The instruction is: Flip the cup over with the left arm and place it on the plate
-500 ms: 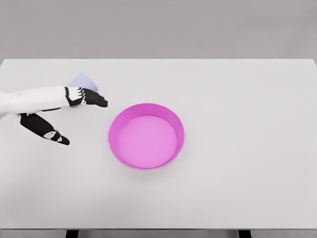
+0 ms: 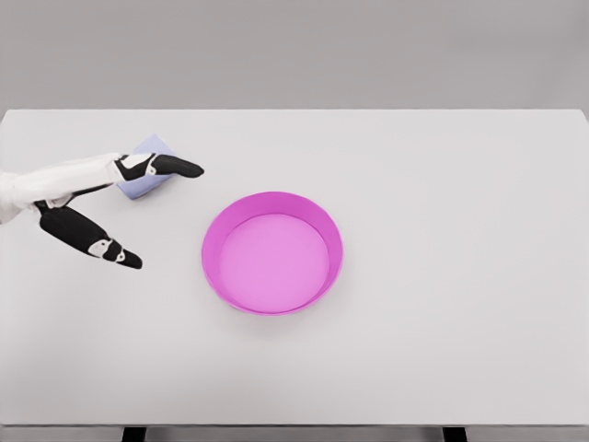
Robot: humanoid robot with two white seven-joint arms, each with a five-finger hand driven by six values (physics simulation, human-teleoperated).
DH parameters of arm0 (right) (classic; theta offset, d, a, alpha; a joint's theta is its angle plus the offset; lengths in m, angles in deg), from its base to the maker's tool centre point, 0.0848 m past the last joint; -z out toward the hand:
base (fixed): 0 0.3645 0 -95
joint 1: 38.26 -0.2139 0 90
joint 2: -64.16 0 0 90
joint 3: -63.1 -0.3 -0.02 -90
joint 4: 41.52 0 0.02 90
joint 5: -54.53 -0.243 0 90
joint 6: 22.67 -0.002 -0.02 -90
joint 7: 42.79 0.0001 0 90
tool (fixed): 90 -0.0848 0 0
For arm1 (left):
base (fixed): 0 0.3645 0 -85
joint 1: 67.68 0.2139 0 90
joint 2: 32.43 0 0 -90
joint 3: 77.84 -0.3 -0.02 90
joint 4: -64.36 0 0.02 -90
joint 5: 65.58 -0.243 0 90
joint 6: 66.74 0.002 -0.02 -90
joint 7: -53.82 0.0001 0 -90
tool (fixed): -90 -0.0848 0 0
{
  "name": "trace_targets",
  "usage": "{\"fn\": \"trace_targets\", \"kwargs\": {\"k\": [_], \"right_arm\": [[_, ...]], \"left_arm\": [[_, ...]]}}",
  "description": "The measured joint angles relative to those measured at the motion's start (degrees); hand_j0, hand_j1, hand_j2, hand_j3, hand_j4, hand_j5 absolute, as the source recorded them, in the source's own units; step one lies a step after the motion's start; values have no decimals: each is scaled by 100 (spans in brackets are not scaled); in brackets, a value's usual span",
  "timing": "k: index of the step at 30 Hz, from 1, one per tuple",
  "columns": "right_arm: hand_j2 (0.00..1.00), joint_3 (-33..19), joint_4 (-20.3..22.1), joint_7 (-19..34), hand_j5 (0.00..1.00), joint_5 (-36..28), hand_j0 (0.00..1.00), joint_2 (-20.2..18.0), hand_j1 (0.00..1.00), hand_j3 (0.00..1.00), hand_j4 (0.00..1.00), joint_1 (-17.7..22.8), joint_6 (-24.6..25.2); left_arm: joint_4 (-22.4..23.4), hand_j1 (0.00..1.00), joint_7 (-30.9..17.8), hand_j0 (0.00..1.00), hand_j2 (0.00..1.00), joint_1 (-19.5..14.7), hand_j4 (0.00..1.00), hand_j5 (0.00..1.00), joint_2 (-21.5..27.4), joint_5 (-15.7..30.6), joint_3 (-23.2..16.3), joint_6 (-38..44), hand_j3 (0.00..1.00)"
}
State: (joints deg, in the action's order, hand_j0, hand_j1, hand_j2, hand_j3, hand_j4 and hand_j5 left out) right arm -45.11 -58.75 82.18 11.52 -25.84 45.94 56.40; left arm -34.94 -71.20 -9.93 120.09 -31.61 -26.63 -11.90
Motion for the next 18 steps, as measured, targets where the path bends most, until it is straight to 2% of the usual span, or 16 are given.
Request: {"fn": "trace_targets", "kwargs": {"k": [3, 5, 7, 9, 12, 18], "right_arm": [[100, 1, 0, 0, 100, 0, 100, 0, 100, 100, 100, 0, -1], [100, 1, 0, 0, 100, 0, 100, 0, 100, 100, 100, 0, -1], [100, 2, 0, 0, 100, 0, 100, 0, 100, 100, 100, 0, -1], [100, 2, -1, 0, 100, 0, 100, 0, 100, 100, 100, 0, 0], [100, 2, 0, 0, 100, 0, 100, 0, 100, 100, 100, 0, -1], [100, 1, 0, 0, 100, 0, 100, 0, 100, 100, 100, 0, -2]], "left_arm": [[-19, 100, 4, 100, 100, 9, 100, 100, -57, -7, 17, 1, 100], [-89, 100, 505, 100, 100, 0, 100, 100, -45, -114, 27, 102, 100], [-132, 100, 1116, 100, 100, 9, 100, 100, -36, -237, 34, 987, 100], [-154, 100, 1431, 100, 100, -9, 100, 100, -31, -321, 35, 2181, 100], [-172, 100, 1512, 100, 100, -123, 100, 100, 5, -468, 46, 3379, 100], [-178, 100, 1547, 100, 100, -308, 100, 100, -5, -542, 205, 4221, 100]]}}
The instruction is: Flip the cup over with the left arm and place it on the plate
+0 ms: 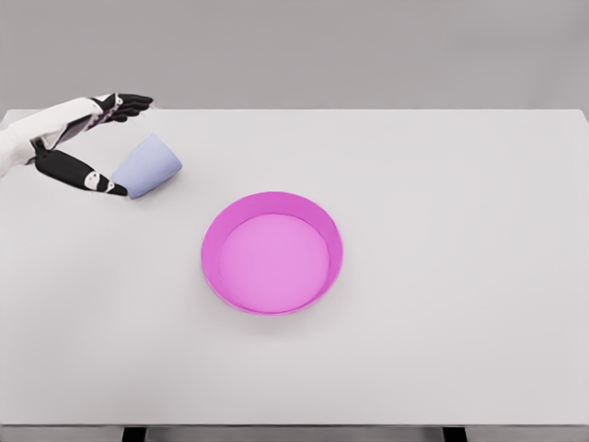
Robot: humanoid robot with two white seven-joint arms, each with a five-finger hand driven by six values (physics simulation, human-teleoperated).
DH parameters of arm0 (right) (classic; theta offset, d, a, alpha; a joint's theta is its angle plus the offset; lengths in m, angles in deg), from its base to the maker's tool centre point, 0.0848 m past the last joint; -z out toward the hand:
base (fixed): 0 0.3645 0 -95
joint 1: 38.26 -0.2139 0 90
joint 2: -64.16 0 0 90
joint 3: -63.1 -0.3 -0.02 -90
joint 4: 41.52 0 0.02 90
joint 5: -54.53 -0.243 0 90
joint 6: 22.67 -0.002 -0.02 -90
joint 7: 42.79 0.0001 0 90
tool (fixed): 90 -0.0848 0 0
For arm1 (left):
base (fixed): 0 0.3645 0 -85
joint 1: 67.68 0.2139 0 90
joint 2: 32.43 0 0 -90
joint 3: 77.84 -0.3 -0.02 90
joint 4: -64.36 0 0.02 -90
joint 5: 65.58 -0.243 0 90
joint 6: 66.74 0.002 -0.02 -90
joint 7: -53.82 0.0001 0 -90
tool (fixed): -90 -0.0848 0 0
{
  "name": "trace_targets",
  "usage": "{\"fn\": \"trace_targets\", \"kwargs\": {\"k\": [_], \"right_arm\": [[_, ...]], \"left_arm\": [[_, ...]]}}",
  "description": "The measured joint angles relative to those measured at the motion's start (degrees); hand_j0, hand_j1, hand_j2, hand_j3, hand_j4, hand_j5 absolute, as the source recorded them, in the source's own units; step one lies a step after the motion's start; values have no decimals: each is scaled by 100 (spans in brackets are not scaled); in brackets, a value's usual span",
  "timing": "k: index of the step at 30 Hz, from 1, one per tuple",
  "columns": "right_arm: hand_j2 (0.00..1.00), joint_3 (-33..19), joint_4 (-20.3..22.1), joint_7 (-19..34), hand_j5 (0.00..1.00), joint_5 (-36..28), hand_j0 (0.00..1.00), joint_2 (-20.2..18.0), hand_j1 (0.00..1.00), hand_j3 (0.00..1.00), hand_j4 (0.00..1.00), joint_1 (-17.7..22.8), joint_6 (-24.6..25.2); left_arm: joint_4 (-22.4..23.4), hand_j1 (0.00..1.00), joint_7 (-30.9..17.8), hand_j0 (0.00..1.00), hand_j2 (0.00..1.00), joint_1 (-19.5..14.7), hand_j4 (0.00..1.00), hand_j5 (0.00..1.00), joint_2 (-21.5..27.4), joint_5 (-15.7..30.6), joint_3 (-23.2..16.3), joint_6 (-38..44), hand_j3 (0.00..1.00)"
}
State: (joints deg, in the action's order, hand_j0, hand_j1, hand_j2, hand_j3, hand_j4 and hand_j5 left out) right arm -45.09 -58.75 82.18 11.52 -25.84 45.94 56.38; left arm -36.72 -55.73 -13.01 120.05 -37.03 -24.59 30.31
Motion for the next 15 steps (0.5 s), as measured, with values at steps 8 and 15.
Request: {"fn": "trace_targets", "kwargs": {"k": [8, 15], "right_arm": [[100, -1, 0, 0, 100, 0, 100, 0, 100, 100, 100, 0, 2], [100, -1, 0, 0, 100, 0, 100, 0, 100, 100, 100, 0, 4]], "left_arm": [[3, 100, 273, 100, 100, 185, 100, 100, -728, -1313, 323, 769, 100], [18, 100, 933, 100, 100, 615, 100, 100, -1349, -1699, 618, 1390, 100]]}}
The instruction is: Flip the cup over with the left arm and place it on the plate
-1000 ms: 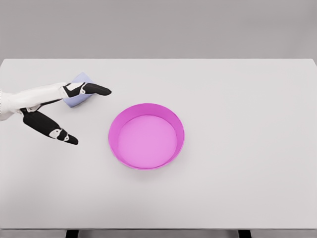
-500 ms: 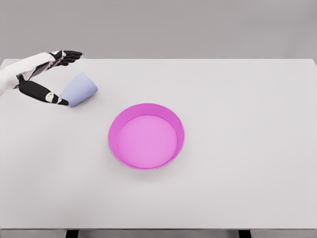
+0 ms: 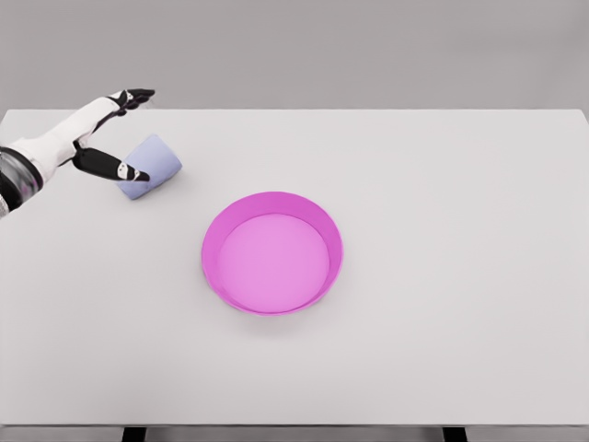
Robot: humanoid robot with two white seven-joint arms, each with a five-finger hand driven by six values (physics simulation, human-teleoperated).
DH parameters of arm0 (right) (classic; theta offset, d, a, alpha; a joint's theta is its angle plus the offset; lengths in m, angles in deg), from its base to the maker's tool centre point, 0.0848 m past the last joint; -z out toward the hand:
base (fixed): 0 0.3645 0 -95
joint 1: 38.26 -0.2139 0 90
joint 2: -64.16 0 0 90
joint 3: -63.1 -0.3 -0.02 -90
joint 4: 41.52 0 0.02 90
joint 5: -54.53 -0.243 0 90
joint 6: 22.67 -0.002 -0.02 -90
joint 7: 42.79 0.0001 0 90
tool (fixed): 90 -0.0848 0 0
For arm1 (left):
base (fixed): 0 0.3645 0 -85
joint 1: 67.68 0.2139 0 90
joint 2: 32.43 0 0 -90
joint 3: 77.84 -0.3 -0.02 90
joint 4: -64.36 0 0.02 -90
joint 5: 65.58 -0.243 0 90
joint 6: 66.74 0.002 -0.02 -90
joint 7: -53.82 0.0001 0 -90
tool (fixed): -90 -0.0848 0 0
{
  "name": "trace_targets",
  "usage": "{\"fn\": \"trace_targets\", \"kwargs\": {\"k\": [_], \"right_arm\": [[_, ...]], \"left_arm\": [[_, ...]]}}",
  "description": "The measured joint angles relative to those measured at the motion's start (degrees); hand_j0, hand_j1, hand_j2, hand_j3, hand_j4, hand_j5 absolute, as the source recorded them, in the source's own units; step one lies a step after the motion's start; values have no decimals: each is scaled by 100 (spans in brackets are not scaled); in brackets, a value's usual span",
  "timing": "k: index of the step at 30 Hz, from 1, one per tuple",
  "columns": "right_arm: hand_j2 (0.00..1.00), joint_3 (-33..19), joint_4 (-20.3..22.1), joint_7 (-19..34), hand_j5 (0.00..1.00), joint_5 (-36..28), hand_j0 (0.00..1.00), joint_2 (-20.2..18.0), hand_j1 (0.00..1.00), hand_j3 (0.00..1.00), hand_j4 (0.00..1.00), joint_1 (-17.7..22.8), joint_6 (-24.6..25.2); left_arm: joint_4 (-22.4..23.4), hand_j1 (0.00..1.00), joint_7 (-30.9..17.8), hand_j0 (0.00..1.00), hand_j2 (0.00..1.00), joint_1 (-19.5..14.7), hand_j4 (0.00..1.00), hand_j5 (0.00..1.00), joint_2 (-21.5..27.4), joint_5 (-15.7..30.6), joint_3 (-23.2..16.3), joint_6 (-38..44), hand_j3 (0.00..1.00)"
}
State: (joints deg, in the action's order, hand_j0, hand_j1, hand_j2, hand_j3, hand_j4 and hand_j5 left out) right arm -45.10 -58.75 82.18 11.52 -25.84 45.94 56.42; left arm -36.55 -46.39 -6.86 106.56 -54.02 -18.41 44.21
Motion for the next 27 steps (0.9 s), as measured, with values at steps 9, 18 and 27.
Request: {"fn": "trace_targets", "kwargs": {"k": [9, 18, 27], "right_arm": [[100, 0, -1, 0, 100, 0, 100, 0, 100, 100, 100, 0, -1], [100, 0, 1, 0, 100, 0, 100, 0, 100, 100, 100, 0, -1], [100, 1, 0, 0, 100, 0, 100, 0, 100, 100, 100, 0, -1]], "left_arm": [[42, 100, 321, 100, 100, 114, 100, 100, -421, -259, 76, 990, 100], [486, 100, 319, 100, 100, 18, 100, 100, -1081, -411, 96, 1188, 100], [725, 100, 306, 100, 100, -123, 100, 100, -1272, -431, 98, 1392, 100]]}}
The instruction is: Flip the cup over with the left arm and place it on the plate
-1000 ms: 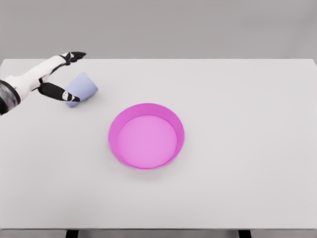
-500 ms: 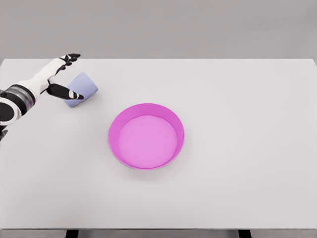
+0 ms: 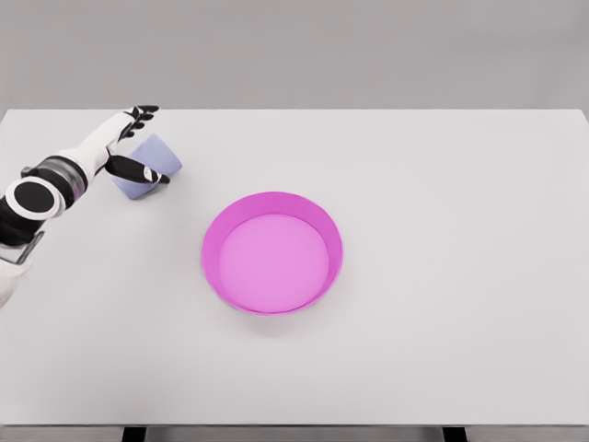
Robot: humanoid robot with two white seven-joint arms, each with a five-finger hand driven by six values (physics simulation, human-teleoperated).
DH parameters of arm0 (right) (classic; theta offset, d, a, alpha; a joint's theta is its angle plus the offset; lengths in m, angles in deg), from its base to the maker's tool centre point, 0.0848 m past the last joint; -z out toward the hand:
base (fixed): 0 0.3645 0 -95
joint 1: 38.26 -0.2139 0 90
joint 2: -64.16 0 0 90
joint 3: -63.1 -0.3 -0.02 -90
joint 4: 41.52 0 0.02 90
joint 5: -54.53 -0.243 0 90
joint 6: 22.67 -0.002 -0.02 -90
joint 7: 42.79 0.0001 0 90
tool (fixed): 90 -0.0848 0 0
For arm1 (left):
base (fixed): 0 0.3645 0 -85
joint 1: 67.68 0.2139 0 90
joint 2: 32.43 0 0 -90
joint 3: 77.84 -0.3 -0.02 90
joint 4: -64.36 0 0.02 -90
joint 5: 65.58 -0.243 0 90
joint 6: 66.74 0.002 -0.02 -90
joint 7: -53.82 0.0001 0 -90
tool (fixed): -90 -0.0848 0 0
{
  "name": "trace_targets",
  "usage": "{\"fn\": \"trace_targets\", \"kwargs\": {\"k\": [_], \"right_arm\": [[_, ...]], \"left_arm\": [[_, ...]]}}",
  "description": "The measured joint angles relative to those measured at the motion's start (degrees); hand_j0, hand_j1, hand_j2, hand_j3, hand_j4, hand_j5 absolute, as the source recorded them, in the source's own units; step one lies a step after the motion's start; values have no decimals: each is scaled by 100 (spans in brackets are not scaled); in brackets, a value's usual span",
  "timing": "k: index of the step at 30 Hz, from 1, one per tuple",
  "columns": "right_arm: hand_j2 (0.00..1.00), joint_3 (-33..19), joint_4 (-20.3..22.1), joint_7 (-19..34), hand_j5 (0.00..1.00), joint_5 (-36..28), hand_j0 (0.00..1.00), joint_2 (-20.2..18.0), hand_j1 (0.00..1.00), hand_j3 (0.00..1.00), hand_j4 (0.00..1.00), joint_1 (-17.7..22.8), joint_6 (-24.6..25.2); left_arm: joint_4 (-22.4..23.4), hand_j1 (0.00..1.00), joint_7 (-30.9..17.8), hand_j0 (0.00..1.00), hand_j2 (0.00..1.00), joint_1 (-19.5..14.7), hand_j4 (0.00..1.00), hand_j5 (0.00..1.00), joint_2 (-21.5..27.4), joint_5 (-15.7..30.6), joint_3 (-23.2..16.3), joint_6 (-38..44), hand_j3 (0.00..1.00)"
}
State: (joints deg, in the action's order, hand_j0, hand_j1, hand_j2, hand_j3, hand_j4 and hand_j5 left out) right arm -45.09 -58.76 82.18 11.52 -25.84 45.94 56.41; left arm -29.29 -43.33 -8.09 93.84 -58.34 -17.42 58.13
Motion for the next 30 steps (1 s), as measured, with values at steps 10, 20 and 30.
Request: {"fn": "trace_targets", "kwargs": {"k": [10, 20, 30], "right_arm": [[100, 0, 0, 0, 100, 0, 100, 0, 100, 100, 100, 0, -1], [100, -1, 1, 0, 100, 0, 100, 0, 100, 100, 100, 0, -1], [100, -1, 0, 0, 100, 0, 100, 0, 100, 100, 100, 0, -3]], "left_arm": [[31, 100, -21, 100, 100, -44, 100, 100, -1, -380, -17, 17, 100], [151, 100, -10, 100, 100, -44, 100, 100, -78, -393, -113, 18, 100], [553, 100, -31, 100, 100, -211, 100, 100, -240, -373, -119, 17, 100]]}}
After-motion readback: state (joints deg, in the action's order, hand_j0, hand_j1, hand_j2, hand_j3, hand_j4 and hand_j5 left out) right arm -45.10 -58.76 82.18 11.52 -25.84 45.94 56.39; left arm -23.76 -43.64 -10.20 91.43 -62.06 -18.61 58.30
